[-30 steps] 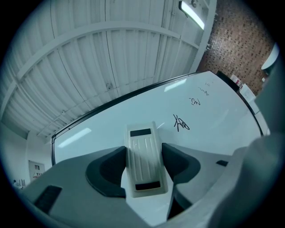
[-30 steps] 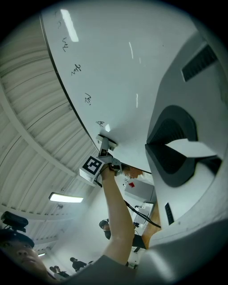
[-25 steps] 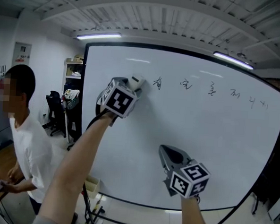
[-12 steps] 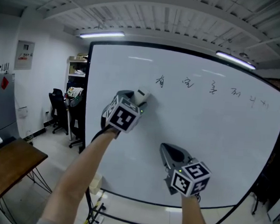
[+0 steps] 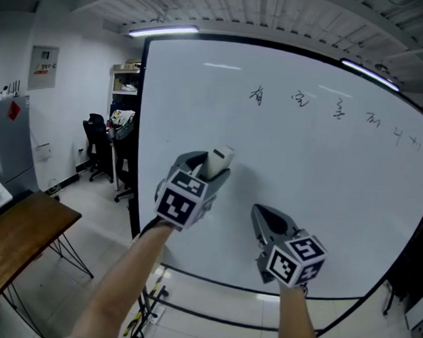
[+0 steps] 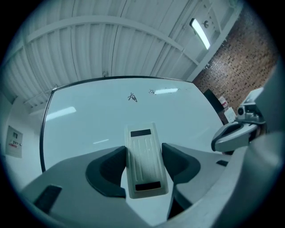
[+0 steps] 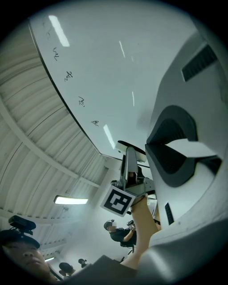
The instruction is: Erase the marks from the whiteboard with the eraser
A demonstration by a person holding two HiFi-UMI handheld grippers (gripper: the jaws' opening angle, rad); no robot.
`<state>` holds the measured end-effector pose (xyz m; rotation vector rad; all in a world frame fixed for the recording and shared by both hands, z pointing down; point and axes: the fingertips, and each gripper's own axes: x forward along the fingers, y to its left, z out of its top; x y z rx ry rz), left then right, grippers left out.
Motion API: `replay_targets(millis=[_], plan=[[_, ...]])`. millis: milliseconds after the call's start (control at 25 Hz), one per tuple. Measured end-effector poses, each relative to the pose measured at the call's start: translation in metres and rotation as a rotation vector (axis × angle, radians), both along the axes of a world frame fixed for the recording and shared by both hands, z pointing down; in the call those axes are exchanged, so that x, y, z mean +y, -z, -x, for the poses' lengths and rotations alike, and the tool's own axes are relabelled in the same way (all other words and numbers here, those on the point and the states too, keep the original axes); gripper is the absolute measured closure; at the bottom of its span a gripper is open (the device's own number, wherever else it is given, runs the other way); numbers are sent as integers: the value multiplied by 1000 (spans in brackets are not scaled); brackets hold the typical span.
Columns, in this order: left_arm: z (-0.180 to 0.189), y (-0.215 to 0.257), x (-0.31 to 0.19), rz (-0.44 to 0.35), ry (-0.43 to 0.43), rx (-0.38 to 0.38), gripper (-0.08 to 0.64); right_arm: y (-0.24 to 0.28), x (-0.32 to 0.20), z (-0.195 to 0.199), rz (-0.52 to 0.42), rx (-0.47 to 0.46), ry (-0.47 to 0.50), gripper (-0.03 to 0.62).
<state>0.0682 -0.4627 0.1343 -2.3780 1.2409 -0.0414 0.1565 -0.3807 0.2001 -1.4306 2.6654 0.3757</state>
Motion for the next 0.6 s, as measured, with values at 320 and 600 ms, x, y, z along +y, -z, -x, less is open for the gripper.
replay_targets(millis=[320, 600], plan=[[-12, -94, 16, 130, -88, 82, 298, -34, -7, 6, 21, -12, 25, 597], [-17, -147, 26, 222, -131, 125, 298, -69, -11, 2, 72, -31, 32, 597]])
